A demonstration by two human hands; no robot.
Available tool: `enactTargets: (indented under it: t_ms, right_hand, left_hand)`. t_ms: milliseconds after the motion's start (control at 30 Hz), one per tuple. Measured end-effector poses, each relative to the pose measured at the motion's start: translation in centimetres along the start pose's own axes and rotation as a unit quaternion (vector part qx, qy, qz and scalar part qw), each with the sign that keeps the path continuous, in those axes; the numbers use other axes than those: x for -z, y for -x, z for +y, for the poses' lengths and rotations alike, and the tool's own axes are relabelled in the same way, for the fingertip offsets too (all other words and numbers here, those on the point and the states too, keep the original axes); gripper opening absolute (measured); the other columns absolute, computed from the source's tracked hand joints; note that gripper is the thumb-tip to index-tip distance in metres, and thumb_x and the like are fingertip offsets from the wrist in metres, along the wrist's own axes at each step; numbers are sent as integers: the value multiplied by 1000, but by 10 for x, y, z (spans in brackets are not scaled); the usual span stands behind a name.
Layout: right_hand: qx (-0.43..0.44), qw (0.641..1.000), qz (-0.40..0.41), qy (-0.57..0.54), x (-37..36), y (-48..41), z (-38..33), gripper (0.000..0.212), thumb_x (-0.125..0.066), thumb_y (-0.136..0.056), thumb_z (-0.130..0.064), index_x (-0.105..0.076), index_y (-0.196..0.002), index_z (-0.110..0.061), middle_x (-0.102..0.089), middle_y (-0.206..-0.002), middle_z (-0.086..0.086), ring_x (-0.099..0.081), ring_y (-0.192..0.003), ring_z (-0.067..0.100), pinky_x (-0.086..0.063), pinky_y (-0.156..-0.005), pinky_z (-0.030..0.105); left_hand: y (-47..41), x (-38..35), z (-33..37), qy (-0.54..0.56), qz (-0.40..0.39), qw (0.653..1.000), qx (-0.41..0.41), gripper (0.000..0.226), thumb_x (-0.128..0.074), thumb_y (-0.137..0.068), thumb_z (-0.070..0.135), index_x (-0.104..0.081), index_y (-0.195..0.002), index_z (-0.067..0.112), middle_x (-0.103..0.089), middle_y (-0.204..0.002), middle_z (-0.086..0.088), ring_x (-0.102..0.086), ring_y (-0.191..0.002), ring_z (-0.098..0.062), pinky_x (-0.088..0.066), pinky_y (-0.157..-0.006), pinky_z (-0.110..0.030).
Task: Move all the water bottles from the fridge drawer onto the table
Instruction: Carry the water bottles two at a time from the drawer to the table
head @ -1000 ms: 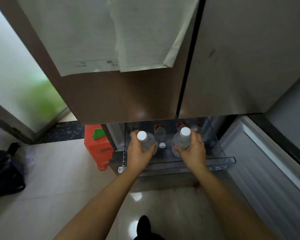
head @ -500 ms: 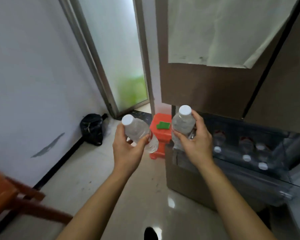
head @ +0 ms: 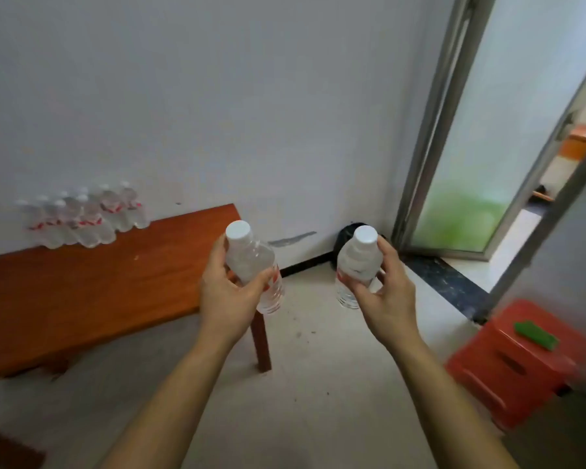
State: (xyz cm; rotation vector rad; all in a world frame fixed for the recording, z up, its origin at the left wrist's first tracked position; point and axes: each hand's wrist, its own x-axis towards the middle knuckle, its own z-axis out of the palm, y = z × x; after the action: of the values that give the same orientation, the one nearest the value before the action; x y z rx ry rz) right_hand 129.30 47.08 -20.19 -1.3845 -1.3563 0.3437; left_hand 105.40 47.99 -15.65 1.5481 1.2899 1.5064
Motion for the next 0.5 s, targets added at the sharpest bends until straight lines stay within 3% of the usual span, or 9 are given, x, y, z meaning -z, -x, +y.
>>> enactTargets:
  t_ms: [167,333,500]
  right_hand:
    - [25,991,-113,-68,-170,-17,-71,80,-83,-80,-32,-38,-146,-37,-54,-137,-14,-52,-125,9,-50,-103,45]
    - [49,975,-191,-105,-295,-25,-120,80,-83,-79,-33,-36,-144,-42,-53,-133,-21,-52,-124,5,-52,-102,42]
    - [77,957,-247,-127,-404,-43,-134,80,-81,-81,-34,-35,-146,-41,-53,-138,-19,-52,-127,6,-53,-101,41]
  left_hand:
    - [-40,150,-41,-53,96,994,23,77,-85,-75,14,-46,-140,28,-60,-127,9,-59,-117,-14,-53,-99,-44]
    - [-69,260,-76,-109,174,978,45,79,-84,-76,19,-44,-141,36,-57,-122,24,-58,-115,-2,-53,-97,-39]
    - [-106,328,-123,-138,224,962,68,77,-84,-76,21,-45,-141,32,-59,-126,16,-58,-118,-10,-53,-98,-43]
